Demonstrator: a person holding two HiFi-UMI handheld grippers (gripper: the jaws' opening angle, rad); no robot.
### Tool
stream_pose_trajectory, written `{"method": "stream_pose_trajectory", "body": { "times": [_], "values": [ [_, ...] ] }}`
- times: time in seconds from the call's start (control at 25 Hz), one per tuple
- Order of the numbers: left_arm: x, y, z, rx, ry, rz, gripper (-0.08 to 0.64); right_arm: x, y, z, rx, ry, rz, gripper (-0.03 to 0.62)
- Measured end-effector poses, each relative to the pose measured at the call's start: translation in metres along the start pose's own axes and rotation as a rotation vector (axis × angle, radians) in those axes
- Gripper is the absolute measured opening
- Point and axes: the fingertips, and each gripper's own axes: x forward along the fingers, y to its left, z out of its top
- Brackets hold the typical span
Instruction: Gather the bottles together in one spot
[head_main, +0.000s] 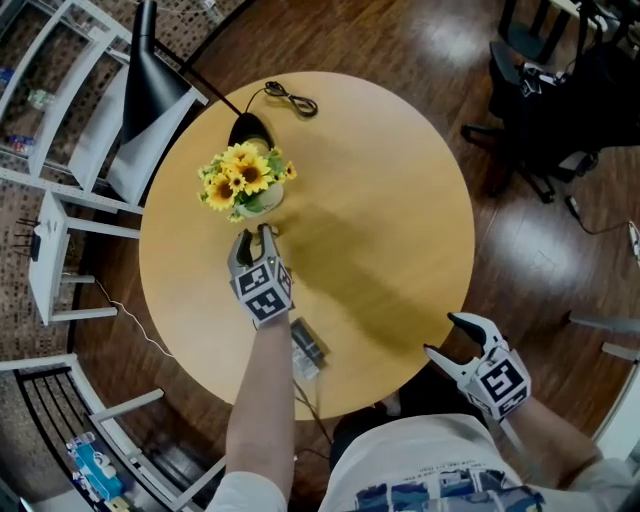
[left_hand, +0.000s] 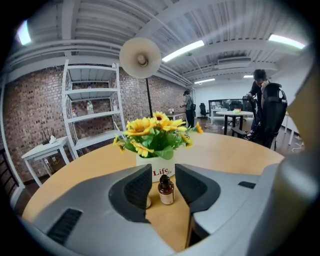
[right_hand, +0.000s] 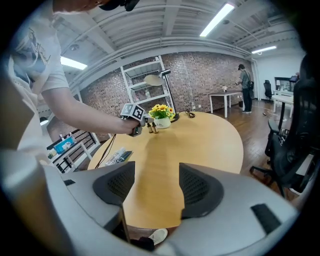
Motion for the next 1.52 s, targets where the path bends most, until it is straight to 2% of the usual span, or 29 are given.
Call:
{"method": "stream_pose_trajectory", "body": {
  "times": [0.12, 0.28, 0.56, 0.68, 0.8, 0.92, 1.16, 1.52],
  "values": [
    [-0.039, -0.001, 0.017, -0.002, -0.047, -0.04, 0.152, 0.007, 0.011, 0.01, -0.018, -0.025, 0.0, 0.299],
    [-0.109, 0.01, 0.027, -0.026, -0.065, -0.101, 0.152, 0.016, 0.033, 0.026, -0.057, -0.057, 0.031, 0.299],
    [-0.259, 0.047, 0.005, -0.095, -0.036, -0.182, 0.153, 0.012, 0.088, 0.06, -0.138, -0.117, 0.05, 0.299],
    [-0.325, 0.066, -0.018, -0.14, -0.032, -0.197, 0.156, 0.003, 0.12, 0.069, -0.133, -0.128, 0.005, 0.299],
    [-0.384, 0.085, -0.038, -0.188, -0.041, -0.218, 0.161, -0.012, 0.15, 0.076, -0.154, -0.151, -0.086, 0.299],
    [-0.436, 0.096, -0.057, -0.232, -0.055, -0.247, 0.166, -0.03, 0.181, 0.071, -0.161, -0.164, -0.149, 0.299],
    [-0.519, 0.113, -0.096, -0.267, -0.068, -0.301, 0.181, -0.072, 0.246, 0.041, -0.125, -0.18, -0.199, 0.299],
    [-0.603, 0.127, -0.156, -0.279, -0.032, -0.321, 0.181, -0.122, 0.322, -0.004, -0.108, -0.184, -0.256, 0.299]
  ]
}}
